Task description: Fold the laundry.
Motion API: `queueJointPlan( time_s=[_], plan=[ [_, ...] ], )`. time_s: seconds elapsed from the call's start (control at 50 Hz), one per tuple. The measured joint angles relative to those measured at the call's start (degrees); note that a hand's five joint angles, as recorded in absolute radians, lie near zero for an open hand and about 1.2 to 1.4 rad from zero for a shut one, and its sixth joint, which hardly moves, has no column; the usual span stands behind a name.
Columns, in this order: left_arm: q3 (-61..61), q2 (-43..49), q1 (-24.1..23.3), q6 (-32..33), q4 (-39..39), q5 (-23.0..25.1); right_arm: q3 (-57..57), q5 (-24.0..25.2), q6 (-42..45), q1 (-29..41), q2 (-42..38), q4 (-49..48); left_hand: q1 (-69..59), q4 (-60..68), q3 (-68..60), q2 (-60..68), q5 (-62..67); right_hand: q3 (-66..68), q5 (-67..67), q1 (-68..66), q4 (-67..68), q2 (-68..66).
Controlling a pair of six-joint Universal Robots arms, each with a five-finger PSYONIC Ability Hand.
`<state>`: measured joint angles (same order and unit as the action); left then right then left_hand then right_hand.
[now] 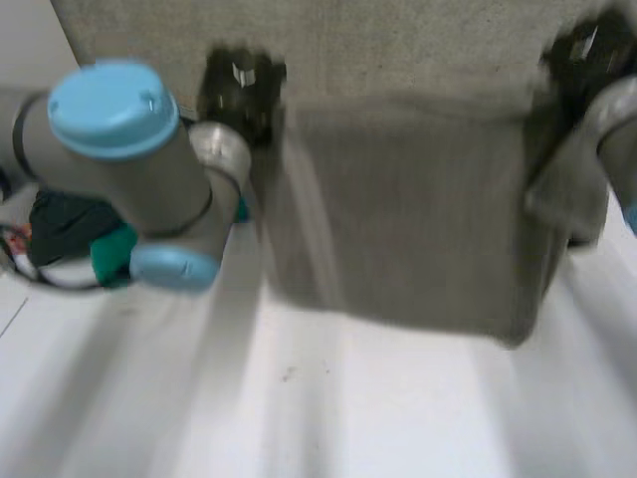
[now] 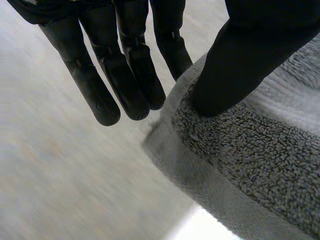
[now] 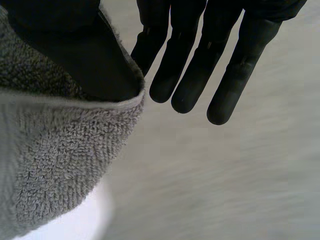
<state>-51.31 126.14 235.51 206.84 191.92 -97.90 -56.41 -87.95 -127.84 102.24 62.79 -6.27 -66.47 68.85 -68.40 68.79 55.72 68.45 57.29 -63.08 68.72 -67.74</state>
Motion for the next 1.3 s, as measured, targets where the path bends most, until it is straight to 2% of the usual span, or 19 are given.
queueJointPlan(
  time_s=[0.12,0.2,0.3,0.4,0.5,0.54,0.56,0.66,0.7,0.76,0.82,0.96,1.08,1.3],
  plan=[
    [16.33,0.57,0.93,2.16,6.60,-0.31,4.22,1.85,-1.01,0.25,1.48,-17.84,0.00,0.01,0.00,0.01,0.00,0.00,0.40,0.00,0.01,0.00],
    [15.38,-2.47,0.90,1.41,8.87,-0.40,0.86,5.90,-1.51,0.21,4.25,-19.65,0.00,0.01,0.00,0.01,0.00,0.00,0.53,0.00,0.01,0.00],
    [1.48,-8.33,1.00,-0.99,8.92,-0.15,-6.86,11.27,-1.70,-0.29,7.60,-12.76,0.00,0.01,0.00,0.01,0.00,0.01,0.53,0.00,0.02,0.00],
    [-17.77,-12.78,1.08,-4.33,9.52,0.17,-14.79,15.89,-1.29,-1.71,8.80,0.78,0.00,0.01,0.00,0.01,0.00,0.01,0.53,0.00,0.03,0.00],
    [-31.28,-13.60,1.12,-6.54,11.30,0.31,-20.82,19.30,0.11,-2.79,5.57,10.45,0.00,0.01,0.00,0.01,0.00,0.02,0.53,0.00,0.04,0.00],
    [-32.80,-13.53,1.13,-6.74,11.63,0.33,-21.36,19.59,0.30,-2.86,4.95,11.06,0.00,0.01,0.00,0.01,0.00,0.01,0.53,0.00,0.04,0.00],
    [-36.15,-12.97,1.11,-7.09,12.67,0.33,-23.04,20.37,0.74,-2.99,2.09,12.26,0.00,0.01,0.00,0.01,0.00,0.02,0.53,0.00,0.04,0.00],
    [-39.58,-11.16,1.01,-7.27,14.48,0.25,-24.60,20.69,-1.36,-3.22,-2.44,10.44,0.00,0.01,0.00,0.01,0.00,-0.02,0.52,0.00,0.01,0.03],
    [-40.03,-10.65,0.99,-7.27,14.99,0.18,-25.20,20.61,-5.40,-3.57,-3.76,8.12,0.00,0.01,0.00,0.01,0.00,-5.04,-3.78,0.82,-5.20,5.11],
    [-40.05,-10.89,1.05,-7.25,15.19,0.08,-26.30,20.44,-13.10,-4.83,-4.10,5.45,0.00,0.01,0.00,0.01,0.00,-22.44,-21.14,17.29,-22.12,22.29],
    [-39.92,-11.96,1.32,-7.25,15.19,0.04,-27.77,20.30,-21.97,-6.88,-3.42,3.66,0.00,0.01,0.00,0.01,0.00,-32.53,-32.24,27.21,-33.06,31.92],
    [-39.54,-14.93,2.02,-7.93,15.08,0.06,-31.96,19.96,-38.95,-12.28,0.57,3.07,0.00,0.01,0.00,0.01,0.00,-42.61,-43.34,36.84,-43.57,42.09],
    [-38.77,-15.56,2.22,-8.65,15.04,0.08,-36.21,19.83,-43.05,-16.51,3.51,5.07,0.00,0.01,0.00,0.01,0.00,-42.62,-43.69,36.86,-43.86,42.12],
    [-37.07,-15.32,2.50,-8.79,14.79,0.08,-39.40,20.28,-42.33,-18.98,3.37,5.48,0.00,0.01,0.00,0.01,0.00,-42.62,-43.68,36.86,-43.86,42.12]
  ],
)
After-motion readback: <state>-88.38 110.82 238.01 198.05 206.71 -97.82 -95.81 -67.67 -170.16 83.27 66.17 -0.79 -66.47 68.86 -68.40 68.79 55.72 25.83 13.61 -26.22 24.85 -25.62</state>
